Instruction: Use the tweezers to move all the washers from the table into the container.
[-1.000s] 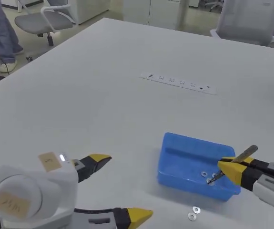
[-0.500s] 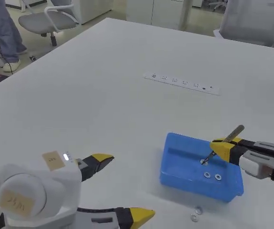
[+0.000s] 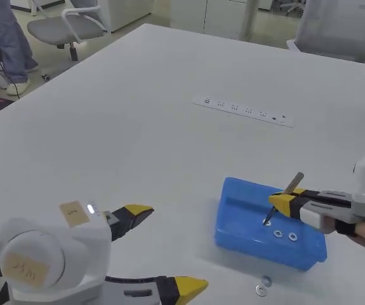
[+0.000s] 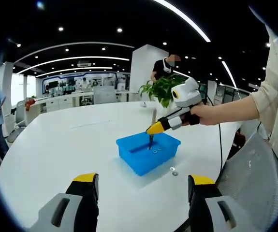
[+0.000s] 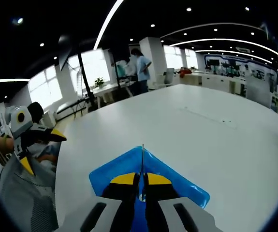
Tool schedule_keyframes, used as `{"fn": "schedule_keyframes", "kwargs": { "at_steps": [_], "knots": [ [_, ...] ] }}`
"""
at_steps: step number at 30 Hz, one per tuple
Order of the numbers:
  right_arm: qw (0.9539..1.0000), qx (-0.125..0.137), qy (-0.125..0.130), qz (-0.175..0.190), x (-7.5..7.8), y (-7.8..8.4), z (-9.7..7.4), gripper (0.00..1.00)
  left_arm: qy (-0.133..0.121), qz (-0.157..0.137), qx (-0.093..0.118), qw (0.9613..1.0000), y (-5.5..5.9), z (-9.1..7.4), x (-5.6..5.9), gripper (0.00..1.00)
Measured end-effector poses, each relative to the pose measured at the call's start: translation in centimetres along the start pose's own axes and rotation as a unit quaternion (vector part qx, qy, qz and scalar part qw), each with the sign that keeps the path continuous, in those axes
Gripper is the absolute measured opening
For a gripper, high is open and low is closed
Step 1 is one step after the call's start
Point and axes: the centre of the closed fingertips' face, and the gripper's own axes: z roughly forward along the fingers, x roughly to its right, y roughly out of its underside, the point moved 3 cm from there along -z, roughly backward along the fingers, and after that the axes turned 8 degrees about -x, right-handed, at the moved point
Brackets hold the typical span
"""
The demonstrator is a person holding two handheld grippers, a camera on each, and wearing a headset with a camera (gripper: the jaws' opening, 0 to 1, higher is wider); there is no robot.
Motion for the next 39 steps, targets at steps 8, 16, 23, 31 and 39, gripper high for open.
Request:
{"fn": "schedule_keyframes", "kwargs": {
  "at_steps": [8,16,23,31,39],
  "knots": [
    [0.9997,-0.015,0.013,-0.017,0.1,1.1,0.4,0.03,0.0,0.0,0.001,1.0,0.0,0.0,0.0,0.76],
    [0.9998,0.012,0.013,0.006,0.1,0.7,0.0,0.03,0.001,0.0,0.001,1.0,0.0,0.0,0.0,0.76],
    [0.9983,0.054,0.004,0.021,-0.6,-0.9,-1.3,0.03,0.001,0.001,-0.001,1.0,0.0,0.0,0.1,0.76],
    [0.9933,0.108,-0.007,0.042,-1.6,-2.9,-3.3,0.03,0.004,0.003,-0.003,1.0,0.0,0.1,0.2,0.76],
    [0.9888,0.138,-0.012,0.056,-2.6,-3.5,-4.9,0.03,0.007,0.006,-0.006,0.9999,0.1,0.1,0.3,0.76]
  ]
}}
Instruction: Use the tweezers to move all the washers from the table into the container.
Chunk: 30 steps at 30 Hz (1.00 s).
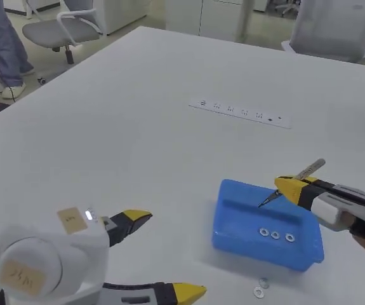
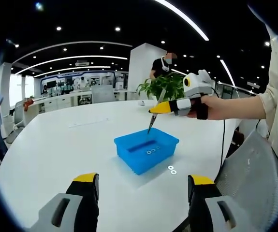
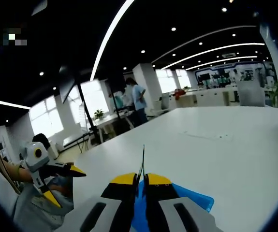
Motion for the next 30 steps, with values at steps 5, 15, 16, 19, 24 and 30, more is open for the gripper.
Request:
{"fn": "schedule_keyframes", "kwargs": {
  "at_steps": [5,15,16,19,24,30],
  "knots": [
    [0.9999,0.009,-0.007,0.008,-1.1,0.2,-1.0,0.03,0.002,0.0,-0.002,1.0,0.1,0.0,0.1,0.76],
    [0.9989,-0.007,-0.011,0.045,-2.3,3.8,-2.1,0.03,0.008,0.005,-0.007,0.9999,0.2,0.1,0.3,0.76],
    [0.9987,-0.014,-0.01,0.048,-2.4,4.4,-2.1,0.03,0.009,0.005,-0.008,0.9999,0.2,0.1,0.3,0.76],
    [0.9977,-0.032,-0.014,0.059,-2.6,5.8,-2.0,0.03,0.008,0.005,-0.006,0.9999,0.2,0.1,0.3,0.76],
    [0.9953,-0.063,-0.018,0.071,-3.0,8.4,-1.7,0.03,0.008,0.005,-0.007,0.9999,0.2,0.1,0.3,0.76],
    [0.994,-0.09,-0.021,0.058,-3.1,10.1,-1.2,0.04,0.009,0.005,-0.008,0.9999,0.3,0.1,0.3,0.76]
  ]
}}
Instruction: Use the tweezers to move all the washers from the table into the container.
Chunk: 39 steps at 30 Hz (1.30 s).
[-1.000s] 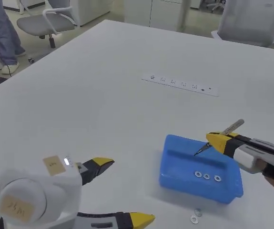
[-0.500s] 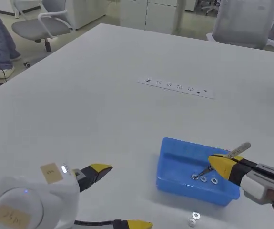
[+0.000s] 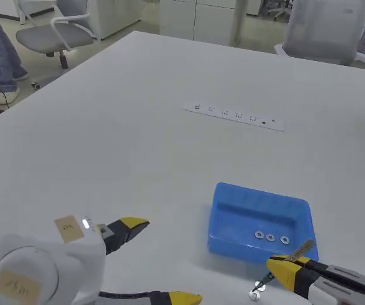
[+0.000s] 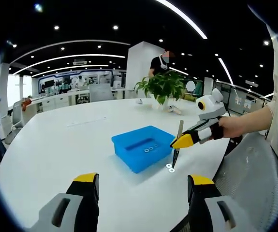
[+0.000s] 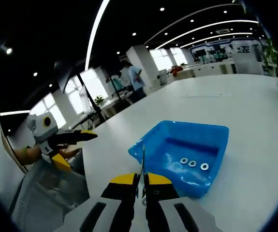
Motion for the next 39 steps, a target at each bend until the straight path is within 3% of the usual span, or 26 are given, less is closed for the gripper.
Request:
{"fn": "schedule_keyframes", "kwargs": {
  "at_steps": [4,12,14,15,17,21,23,27,28,30,33,34,37,39],
  "knots": [
    [1.0,-0.005,0.003,0.002,0.7,0.3,0.2,0.04,-0.001,0.001,0.0,1.0,0.0,0.0,0.0,0.76],
    [0.9995,-0.023,0.004,-0.019,0.5,0.6,0.3,0.04,0.002,0.003,-0.004,1.0,0.1,0.1,0.0,0.75],
    [0.9983,-0.04,0.009,-0.042,0.5,0.9,0.4,0.04,0.002,0.005,-0.005,1.0,0.2,0.1,0.1,0.75],
    [0.9975,-0.036,0.011,-0.06,0.3,0.7,0.5,0.04,0.002,0.005,-0.005,1.0,0.2,0.1,0.1,0.75],
    [0.9915,-0.067,0.008,-0.112,-0.6,0.8,0.8,0.04,0.002,0.005,-0.006,1.0,0.2,0.1,0.1,0.75],
    [0.9799,-0.091,-0.003,-0.178,-2.1,1.1,1.4,0.04,0.003,0.007,-0.008,0.9999,0.2,0.2,0.1,0.75],
    [0.9695,-0.101,-0.006,-0.223,-2.7,1.5,1.6,0.04,0.002,0.008,-0.01,0.9999,0.2,0.2,0.1,0.75],
    [0.9493,-0.11,0.014,-0.294,-2.8,1.9,1.3,0.03,-0.002,0.006,-0.007,1.0,0.2,0.1,0.0,0.75],
    [0.949,-0.111,0.016,-0.294,-2.7,2.0,1.3,0.03,-0.001,0.006,-0.007,1.0,0.2,0.1,0.0,0.75],
    [0.9512,-0.111,0.018,-0.287,-2.6,1.9,1.2,0.02,-0.001,0.008,-0.007,0.9999,0.2,0.1,0.0,0.75],
    [0.9709,-0.086,0.031,-0.221,-1.9,1.6,1.2,0.02,0.0,0.01,-0.007,0.9999,0.2,0.2,0.1,0.75],
    [0.9724,-0.084,0.031,-0.215,-1.8,1.5,1.1,0.02,0.0,0.01,-0.007,0.9999,0.2,0.2,0.1,0.75],
    [0.9876,-0.049,0.017,-0.148,-1.8,0.6,0.7,0.02,-0.001,0.008,-0.006,0.9999,0.2,0.1,0.1,0.75],
    [0.9909,-0.035,0.008,-0.129,-2.0,-0.3,0.2,0.02,0.0,0.008,-0.005,1.0,0.1,0.1,0.0,0.75]
  ]
}}
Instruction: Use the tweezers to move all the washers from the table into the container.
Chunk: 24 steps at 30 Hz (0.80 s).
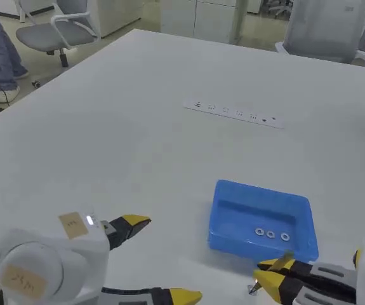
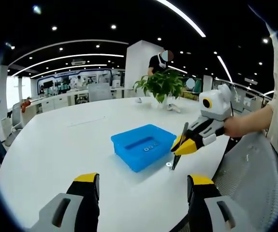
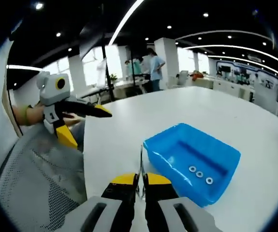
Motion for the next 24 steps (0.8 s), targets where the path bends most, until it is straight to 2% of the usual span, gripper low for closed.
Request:
{"fn": "schedule_keyframes", "kwargs": {
  "at_steps": [4,7,14,19,24],
  "knots": [
    [0.9996,0.012,-0.013,0.021,0.3,-1.5,-0.8,0.02,0.001,0.002,-0.001,1.0,0.0,0.0,0.1,0.75],
    [0.9981,0.032,-0.022,0.047,0.6,-2.9,-1.3,0.03,0.001,0.002,0.0,1.0,0.0,0.0,0.1,0.75],
    [0.995,0.068,-0.03,0.067,1.8,-5.8,-1.9,0.03,-0.002,-0.002,0.003,1.0,-0.1,-0.1,0.0,0.75],
    [0.9931,0.077,-0.028,0.083,3.1,-7.0,-1.4,0.03,-0.001,0.001,0.0,1.0,0.0,0.0,0.0,0.75],
    [0.986,0.094,-0.028,0.135,4.8,-7.7,-0.5,0.03,-0.002,-0.001,0.001,1.0,0.0,0.0,-0.1,0.75]
  ]
}}
